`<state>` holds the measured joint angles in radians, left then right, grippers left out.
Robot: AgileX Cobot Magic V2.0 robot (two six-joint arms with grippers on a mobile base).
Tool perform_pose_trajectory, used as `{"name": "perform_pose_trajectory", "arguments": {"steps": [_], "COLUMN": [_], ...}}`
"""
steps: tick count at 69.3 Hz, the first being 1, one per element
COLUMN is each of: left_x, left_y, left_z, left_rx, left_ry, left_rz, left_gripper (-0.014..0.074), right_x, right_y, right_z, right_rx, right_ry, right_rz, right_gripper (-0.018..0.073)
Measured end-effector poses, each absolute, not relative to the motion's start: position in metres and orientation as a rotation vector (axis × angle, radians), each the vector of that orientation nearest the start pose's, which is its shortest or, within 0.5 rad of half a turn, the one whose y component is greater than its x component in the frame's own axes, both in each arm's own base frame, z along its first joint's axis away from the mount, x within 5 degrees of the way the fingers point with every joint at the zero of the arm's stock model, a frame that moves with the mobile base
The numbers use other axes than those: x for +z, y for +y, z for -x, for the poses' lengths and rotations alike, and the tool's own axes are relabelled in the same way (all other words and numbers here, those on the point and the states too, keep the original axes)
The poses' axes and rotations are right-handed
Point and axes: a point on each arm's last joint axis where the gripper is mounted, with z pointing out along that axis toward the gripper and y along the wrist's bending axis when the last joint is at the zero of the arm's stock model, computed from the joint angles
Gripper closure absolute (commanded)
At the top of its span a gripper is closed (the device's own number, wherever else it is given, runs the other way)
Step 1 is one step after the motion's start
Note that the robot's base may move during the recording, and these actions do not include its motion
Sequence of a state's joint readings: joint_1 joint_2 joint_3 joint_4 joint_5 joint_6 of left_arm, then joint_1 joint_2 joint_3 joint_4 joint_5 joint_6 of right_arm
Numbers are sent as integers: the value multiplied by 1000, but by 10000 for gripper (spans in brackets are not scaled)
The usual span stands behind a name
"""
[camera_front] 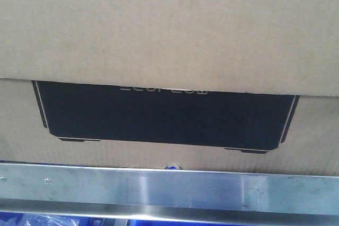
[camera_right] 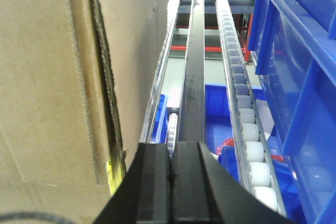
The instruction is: Grab box from left shelf to table start
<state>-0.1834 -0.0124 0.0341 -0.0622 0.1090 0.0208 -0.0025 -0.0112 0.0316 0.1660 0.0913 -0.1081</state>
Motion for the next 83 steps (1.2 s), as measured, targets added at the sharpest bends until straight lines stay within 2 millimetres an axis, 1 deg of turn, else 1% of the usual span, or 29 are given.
{"name": "perform_pose_trajectory", "arguments": {"steps": [15, 18, 27, 35, 45, 48, 51, 52, 53, 55, 57, 59, 63, 65, 72, 79, 80, 83], "left_x": [202, 206, 232, 262, 290, 296, 303, 305, 306, 310, 313, 317, 326, 330, 350, 378, 384, 396], "left_y": [-10, -10, -10, -9, -8, -8, -9, -9, -9, -9, -9, -9, -10, -10, -12, -16, -16, -19], "left_z": [-56, -55, -50, -46, -47, -48, -50, -50, -51, -52, -52, -53, -55, -55, -59, -67, -67, -74], "left_rx": [-216, -225, -230, -170, -114, -108, -105, -103, -103, -103, -103, -105, -110, -113, -151, -200, -208, -220], "left_ry": [1513, 1501, 1487, 1494, 1503, 1508, 1516, 1518, 1519, 1524, 1528, 1531, 1539, 1543, 1586, 1677, 1691, 1743], "left_rz": [-74, -67, -77, -128, -164, -167, -169, -170, -170, -171, -171, -170, -167, -166, -151, -145, -146, -150], "left_gripper": [697, 697, 695, 694, 682, 647, 586, 547, 532, 470, 388, 327, 252, 241, 260, 269, 269, 269], "right_x": [195, 195, 195, 195, 195, 195, 195, 195, 195, 195, 195, 195, 195, 195, 195, 195, 195, 195], "right_y": [1, 1, 1, 1, 1, 1, 1, 1, 1, 1, 1, 1, 1, 1, 1, 1, 1, 1], "right_z": [-57, -57, -57, -57, -57, -57, -57, -57, -57, -57, -57, -57, -57, -57, -57, -57, -57, -57], "right_rx": [55, 55, 55, 55, 55, 55, 55, 55, 55, 55, 55, 55, 55, 55, 55, 55, 55, 55], "right_ry": [1594, 1594, 1594, 1594, 1594, 1594, 1594, 1594, 1594, 1594, 1594, 1594, 1594, 1594, 1594, 1594, 1594, 1594], "right_rz": [-36, -36, -36, -36, -36, -36, -36, -36, -36, -36, -36, -36, -36, -36, -36, -36, -36, -36], "right_gripper": [503, 503, 503, 503, 503, 503, 503, 503, 503, 503, 503, 503, 503, 503, 503, 503, 503, 503]}}
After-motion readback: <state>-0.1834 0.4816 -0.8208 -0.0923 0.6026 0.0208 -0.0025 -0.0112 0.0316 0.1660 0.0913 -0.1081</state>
